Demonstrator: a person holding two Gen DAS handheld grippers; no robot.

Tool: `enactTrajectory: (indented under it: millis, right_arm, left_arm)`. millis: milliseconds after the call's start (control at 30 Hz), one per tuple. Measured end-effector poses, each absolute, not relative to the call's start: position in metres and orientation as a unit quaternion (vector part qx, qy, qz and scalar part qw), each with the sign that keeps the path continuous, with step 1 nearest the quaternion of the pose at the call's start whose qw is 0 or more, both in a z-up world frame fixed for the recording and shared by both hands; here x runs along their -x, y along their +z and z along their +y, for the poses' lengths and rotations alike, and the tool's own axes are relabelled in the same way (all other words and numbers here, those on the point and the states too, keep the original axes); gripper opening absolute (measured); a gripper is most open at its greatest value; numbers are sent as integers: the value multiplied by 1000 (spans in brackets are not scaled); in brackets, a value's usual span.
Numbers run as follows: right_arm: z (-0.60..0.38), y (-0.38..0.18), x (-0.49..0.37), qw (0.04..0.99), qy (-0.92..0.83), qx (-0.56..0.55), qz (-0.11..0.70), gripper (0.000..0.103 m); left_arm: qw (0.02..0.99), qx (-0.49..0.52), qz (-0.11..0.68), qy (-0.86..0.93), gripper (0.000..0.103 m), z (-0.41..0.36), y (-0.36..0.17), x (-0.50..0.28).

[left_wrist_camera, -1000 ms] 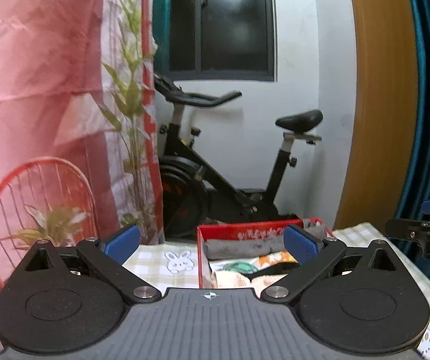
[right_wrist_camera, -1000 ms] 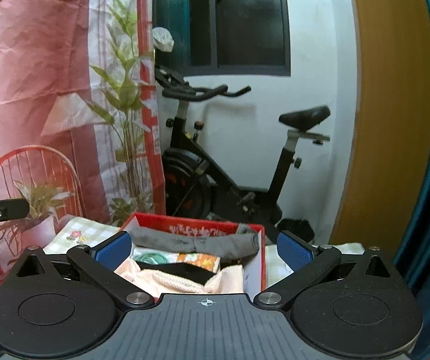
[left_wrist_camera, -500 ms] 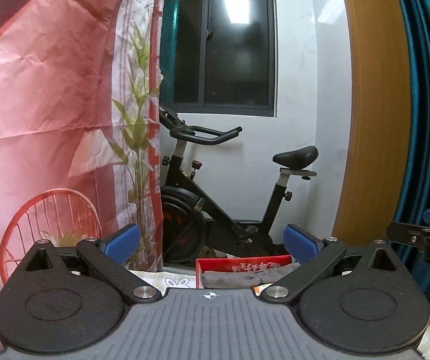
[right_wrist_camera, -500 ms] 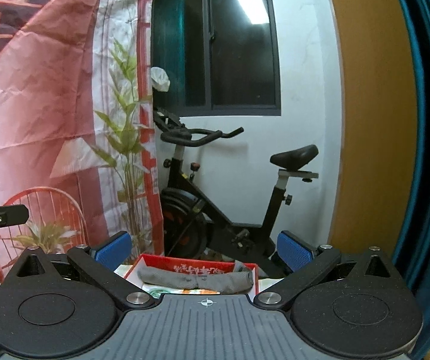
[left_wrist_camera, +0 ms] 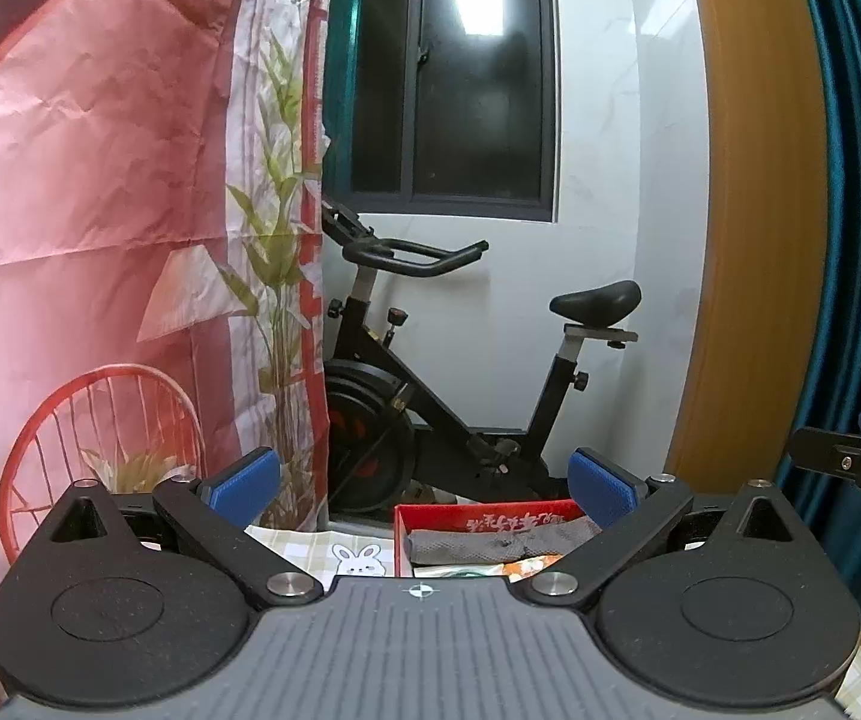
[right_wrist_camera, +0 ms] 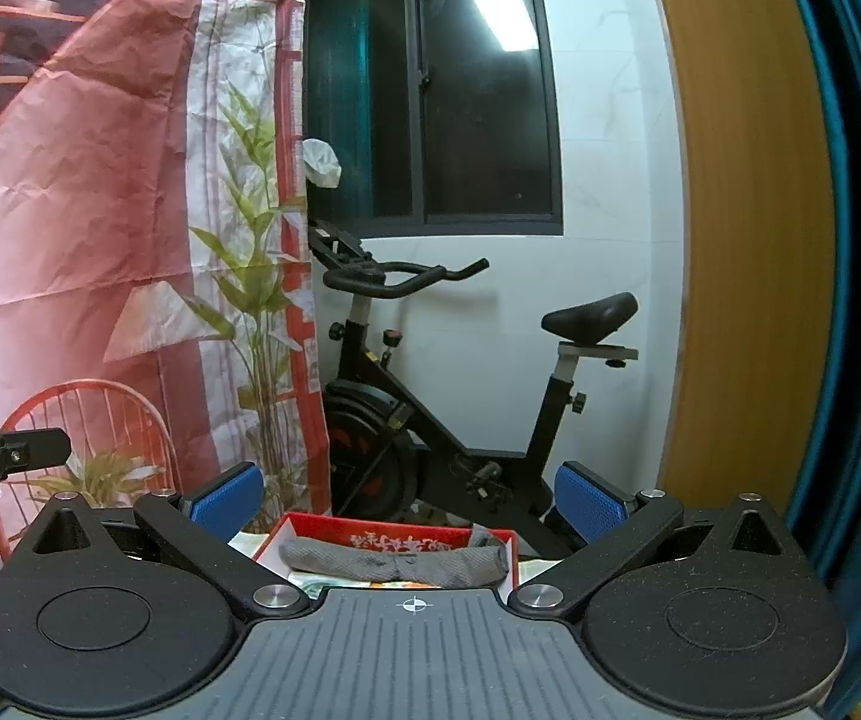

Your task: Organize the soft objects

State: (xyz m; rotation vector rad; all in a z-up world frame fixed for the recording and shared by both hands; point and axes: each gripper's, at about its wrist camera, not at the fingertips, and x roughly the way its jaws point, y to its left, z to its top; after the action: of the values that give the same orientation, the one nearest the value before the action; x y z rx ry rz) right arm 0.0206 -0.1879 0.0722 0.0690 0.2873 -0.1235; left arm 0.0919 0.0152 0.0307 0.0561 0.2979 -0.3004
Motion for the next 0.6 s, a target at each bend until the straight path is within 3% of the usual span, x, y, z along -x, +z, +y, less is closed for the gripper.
enactTrajectory:
  millis: [600]
  right_arm:
    - [-188,69,-24,987,-62,-34,147,103]
  left_arm:
    - [976,-24,160,-144,103,16,28,-96]
